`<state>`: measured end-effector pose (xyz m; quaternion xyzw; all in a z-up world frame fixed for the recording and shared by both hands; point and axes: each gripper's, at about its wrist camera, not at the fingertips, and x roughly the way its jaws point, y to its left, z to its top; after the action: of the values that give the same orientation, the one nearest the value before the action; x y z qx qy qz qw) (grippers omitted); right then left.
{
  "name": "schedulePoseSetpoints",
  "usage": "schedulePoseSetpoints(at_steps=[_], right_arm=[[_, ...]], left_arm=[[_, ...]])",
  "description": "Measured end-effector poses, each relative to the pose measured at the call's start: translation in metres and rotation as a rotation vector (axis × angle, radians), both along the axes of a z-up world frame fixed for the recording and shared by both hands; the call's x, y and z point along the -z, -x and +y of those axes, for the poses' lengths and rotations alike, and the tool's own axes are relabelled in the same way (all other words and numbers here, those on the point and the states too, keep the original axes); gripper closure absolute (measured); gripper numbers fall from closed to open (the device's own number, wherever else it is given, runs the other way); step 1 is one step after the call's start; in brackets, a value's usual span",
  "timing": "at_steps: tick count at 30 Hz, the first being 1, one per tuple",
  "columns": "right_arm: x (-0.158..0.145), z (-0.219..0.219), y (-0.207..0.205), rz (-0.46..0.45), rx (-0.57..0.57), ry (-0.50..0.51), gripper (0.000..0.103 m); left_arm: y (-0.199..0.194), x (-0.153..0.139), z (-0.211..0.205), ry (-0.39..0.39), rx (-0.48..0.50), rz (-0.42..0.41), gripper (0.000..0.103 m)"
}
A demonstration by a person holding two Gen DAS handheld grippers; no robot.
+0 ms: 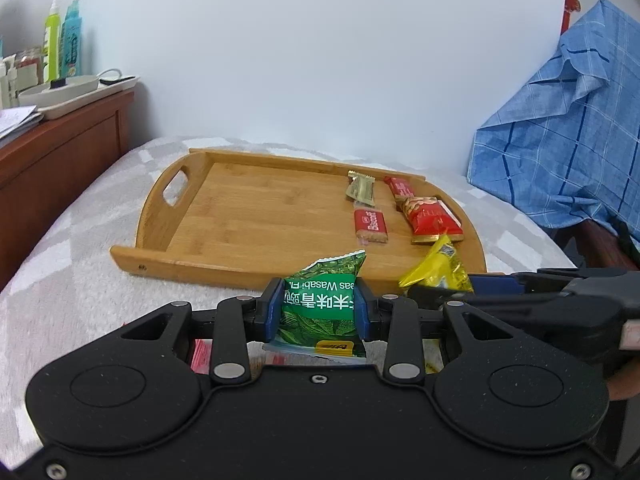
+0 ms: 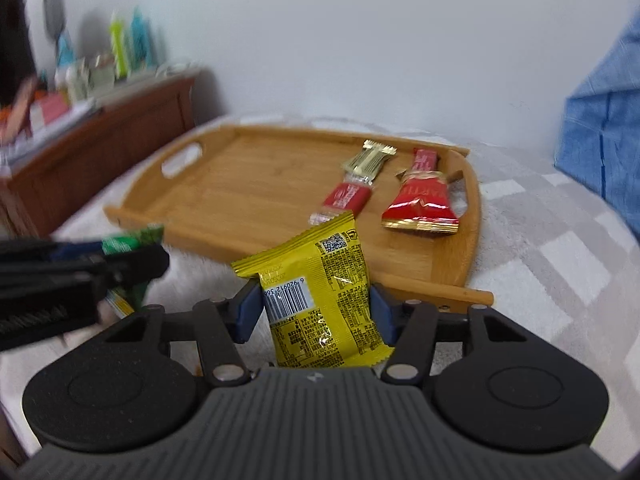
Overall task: Organize snacks
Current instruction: 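Carry the green bag and yellow packet over the bamboo tray with both tools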
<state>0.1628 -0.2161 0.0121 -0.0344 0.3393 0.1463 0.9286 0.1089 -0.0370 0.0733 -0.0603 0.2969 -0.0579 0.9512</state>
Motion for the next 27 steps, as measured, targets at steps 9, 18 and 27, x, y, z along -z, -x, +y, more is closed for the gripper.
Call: schedulePoseSetpoints(at_steps=[9,18,27], right_arm=[[-0.016,-0.029,-0.052,0.111,0.139,-0.155,0.042],[-0.010,-0.038,-0.088,0.146,0.227,-0.208,0.042],[-0.008,-0.044,-0.098,0.138,0.254,-0.211,0.040]], left_arm=[[-0.058,-0.006,-0.004,0.076,0.023,0.065,0.069],[-0.116,0.005,-0.018,0.158,0.044,0.111,0.069],[-0.143,0.028,-0.020,0.172,0.033,0.162,0.069]])
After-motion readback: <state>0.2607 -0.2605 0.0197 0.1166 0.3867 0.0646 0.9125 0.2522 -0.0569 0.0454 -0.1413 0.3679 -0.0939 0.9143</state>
